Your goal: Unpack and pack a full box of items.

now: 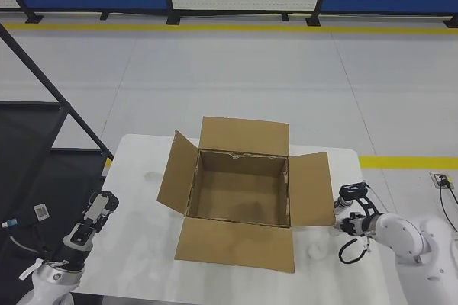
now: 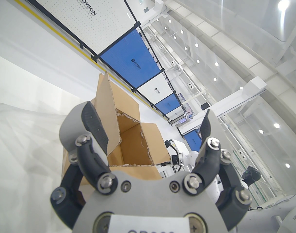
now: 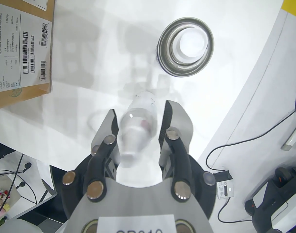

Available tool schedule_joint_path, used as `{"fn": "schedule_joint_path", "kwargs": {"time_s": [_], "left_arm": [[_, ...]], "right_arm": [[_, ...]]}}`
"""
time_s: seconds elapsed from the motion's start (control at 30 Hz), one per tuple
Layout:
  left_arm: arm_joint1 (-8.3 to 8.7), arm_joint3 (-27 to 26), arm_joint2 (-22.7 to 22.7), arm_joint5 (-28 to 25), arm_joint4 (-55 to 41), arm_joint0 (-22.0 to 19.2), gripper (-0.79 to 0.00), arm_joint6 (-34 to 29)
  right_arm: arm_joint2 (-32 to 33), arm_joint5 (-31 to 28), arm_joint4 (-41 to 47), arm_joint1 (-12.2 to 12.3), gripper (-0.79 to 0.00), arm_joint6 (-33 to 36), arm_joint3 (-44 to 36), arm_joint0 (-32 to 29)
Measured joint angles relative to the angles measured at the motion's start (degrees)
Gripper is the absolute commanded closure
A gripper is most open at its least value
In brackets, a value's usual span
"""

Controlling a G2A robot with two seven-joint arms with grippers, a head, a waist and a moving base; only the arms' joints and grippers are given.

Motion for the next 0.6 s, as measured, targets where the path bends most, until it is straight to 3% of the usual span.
{"fn": "schedule_joint_path", "kwargs": {"time_s": [0.1,0.2,0.37,0.47,0.6], "left_arm": [[0.0,0.0,0.0,0.0,0.0,0.0,-0.785,0.0],[0.0,0.0,0.0,0.0,0.0,0.0,-0.785,0.0],[0.0,0.0,0.0,0.0,0.0,0.0,-0.785,0.0],[0.0,0.0,0.0,0.0,0.0,0.0,-0.785,0.0],[0.06,-0.15,0.17,-0.24,-0.15,0.31,-0.785,0.25]], "right_arm": [[0.67,0.55,0.05,0.24,-0.779,-0.21,-1.34,-0.79],[2.94,1.33,1.45,0.54,-0.785,-2.02,-4.63,-2.37],[12.07,3.61,8.18,0.9,-0.785,-10.31,-16.13,-8.72],[15.13,0.18,16.12,0.83,-0.785,-15.57,-20.42,-11.37],[12.38,-3.95,23.91,0.92,-0.785,-15.91,-17.24,-8.48]]}}
